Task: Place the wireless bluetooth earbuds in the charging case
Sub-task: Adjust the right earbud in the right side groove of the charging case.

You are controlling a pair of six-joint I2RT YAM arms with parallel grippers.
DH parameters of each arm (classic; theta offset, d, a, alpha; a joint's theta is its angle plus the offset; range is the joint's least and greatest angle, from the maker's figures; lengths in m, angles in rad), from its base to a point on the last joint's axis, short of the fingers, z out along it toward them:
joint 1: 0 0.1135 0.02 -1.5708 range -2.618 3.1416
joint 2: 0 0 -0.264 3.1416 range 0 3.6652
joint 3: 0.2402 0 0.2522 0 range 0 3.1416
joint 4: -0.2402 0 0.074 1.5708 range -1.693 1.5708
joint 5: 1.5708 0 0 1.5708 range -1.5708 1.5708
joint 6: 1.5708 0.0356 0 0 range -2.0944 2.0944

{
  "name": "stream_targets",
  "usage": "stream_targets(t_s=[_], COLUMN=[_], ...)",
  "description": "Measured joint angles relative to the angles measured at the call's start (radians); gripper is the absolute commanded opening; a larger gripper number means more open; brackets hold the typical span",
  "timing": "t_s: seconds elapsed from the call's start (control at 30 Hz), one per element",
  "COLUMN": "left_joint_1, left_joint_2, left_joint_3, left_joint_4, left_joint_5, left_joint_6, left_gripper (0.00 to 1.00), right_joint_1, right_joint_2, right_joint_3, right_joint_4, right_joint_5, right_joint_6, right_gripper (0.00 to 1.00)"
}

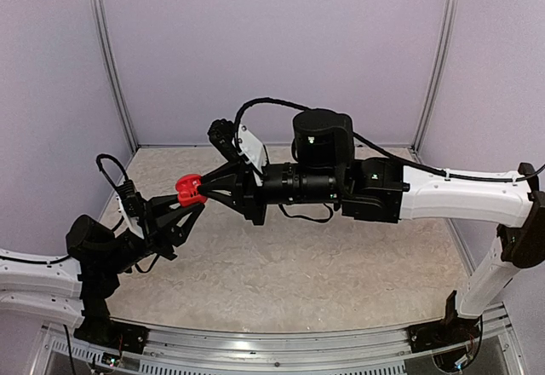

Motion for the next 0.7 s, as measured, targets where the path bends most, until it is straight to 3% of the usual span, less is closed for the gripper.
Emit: stream_targets(t_s=[0.33,0.7], left_joint_1=[0.006,0.010], left_joint_2=[0.006,-0.002], left_joint_3=[0.013,0.034], left_joint_4=[-0.023,-0.110], left_joint_5=[0.018,0.051], left_joint_6=[0.000,-0.027], left_gripper=[0.00,0.00], right_joint_1=[0.000,0.000], right_joint_2=[-0.006,-0.080], right_joint_3=[0.001,0.014], right_joint_4=[-0.021,-0.099], right_joint_5=[0.008,-0.013], right_joint_6=[-0.011,-0.056], right_gripper=[0.25,0.15])
